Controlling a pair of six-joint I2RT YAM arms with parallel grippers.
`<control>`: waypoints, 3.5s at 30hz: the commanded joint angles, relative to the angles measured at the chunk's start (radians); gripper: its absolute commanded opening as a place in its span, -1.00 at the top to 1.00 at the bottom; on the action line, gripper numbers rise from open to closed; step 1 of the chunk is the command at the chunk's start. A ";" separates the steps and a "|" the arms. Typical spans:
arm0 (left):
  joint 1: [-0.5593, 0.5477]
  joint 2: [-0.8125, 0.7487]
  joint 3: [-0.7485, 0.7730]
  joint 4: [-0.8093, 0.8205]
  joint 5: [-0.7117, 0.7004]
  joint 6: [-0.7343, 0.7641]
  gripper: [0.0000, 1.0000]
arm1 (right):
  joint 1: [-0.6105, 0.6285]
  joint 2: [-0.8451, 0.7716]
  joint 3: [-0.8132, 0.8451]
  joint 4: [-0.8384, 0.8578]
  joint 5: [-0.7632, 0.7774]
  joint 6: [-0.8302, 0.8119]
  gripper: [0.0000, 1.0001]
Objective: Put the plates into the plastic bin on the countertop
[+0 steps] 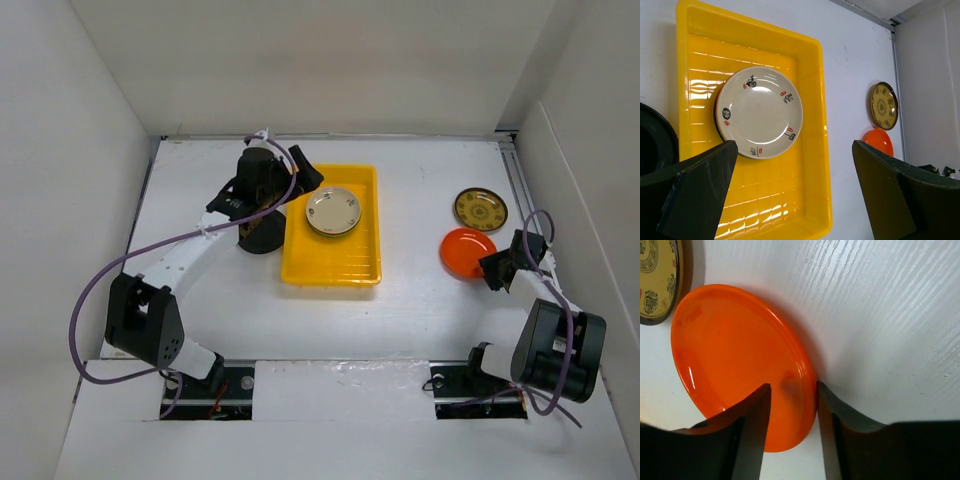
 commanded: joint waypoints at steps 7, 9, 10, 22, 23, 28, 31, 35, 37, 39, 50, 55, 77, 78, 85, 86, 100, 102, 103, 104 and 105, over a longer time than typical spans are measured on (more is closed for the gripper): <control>0.030 -0.043 0.035 0.005 -0.001 0.009 -0.99 | -0.020 0.174 0.033 -0.021 -0.068 -0.072 0.83; 0.030 -0.043 0.035 0.005 -0.012 0.009 -0.99 | -0.031 0.186 0.033 -0.012 -0.077 -0.086 1.00; 0.030 -0.043 0.035 -0.004 -0.021 0.009 -0.99 | -0.031 0.186 0.033 -0.011 -0.091 -0.100 1.00; 0.175 -0.081 -0.069 -0.015 -0.087 -0.078 -0.99 | 0.082 -0.211 0.154 0.002 -0.241 -0.080 1.00; 0.233 -0.092 -0.083 -0.015 -0.078 -0.089 -0.99 | 0.101 -0.225 0.178 0.002 -0.241 -0.080 1.00; 0.358 -0.155 -0.186 -0.053 -0.188 -0.194 -0.99 | 0.265 -0.089 0.368 0.002 -0.272 -0.127 1.00; 0.387 -0.213 -0.256 -0.083 -0.286 -0.233 -0.99 | 0.407 0.072 0.500 0.002 -0.301 -0.176 1.00; 0.396 -0.243 -0.301 -0.103 -0.311 -0.256 -0.99 | 0.535 0.290 0.669 0.022 -0.365 -0.221 1.00; 0.405 -0.243 -0.327 -0.115 -0.311 -0.256 -0.99 | 0.588 0.406 0.767 0.022 -0.385 -0.241 1.00; 0.405 -0.243 -0.351 -0.124 -0.311 -0.256 -0.99 | 0.619 0.491 0.841 0.033 -0.407 -0.250 1.00; 0.405 -0.272 -0.531 -0.035 -0.239 -0.206 -0.99 | 0.687 0.626 0.971 0.042 -0.427 -0.250 0.30; 0.405 -0.230 -0.568 0.040 -0.192 -0.179 -0.99 | 0.707 0.563 0.972 0.042 -0.407 -0.259 -0.59; 0.386 0.093 -0.500 0.177 -0.104 -0.193 0.11 | 0.685 -0.030 0.637 0.051 -0.462 -0.287 -0.93; 0.386 0.093 -0.491 0.167 -0.104 -0.193 0.19 | 0.665 -0.044 0.637 0.051 -0.471 -0.287 -0.93; 0.407 0.143 -0.442 0.109 -0.113 -0.182 1.00 | 0.557 -0.099 0.608 0.051 -0.559 -0.287 -0.87; 0.407 0.143 -0.433 0.095 -0.122 -0.196 1.00 | 0.543 -0.099 0.608 0.051 -0.574 -0.287 -0.85; 0.346 -0.293 -0.367 0.037 -0.388 -0.262 1.00 | 0.182 -0.161 0.347 0.087 -0.556 -0.263 -0.93; 0.346 -0.305 -0.338 0.081 -0.279 -0.219 1.00 | 0.116 -0.161 0.315 0.087 -0.545 -0.252 -0.93; 0.346 -0.293 -0.338 0.135 -0.227 -0.204 1.00 | 0.096 -0.161 0.315 0.087 -0.545 -0.237 -0.93; 0.332 -0.276 -0.325 0.162 -0.127 -0.177 1.00 | 0.079 -0.161 0.300 0.087 -0.536 -0.223 -0.93; 0.312 -0.250 -0.313 0.176 -0.097 -0.176 1.00 | 0.053 -0.152 0.300 0.097 -0.524 -0.223 -0.93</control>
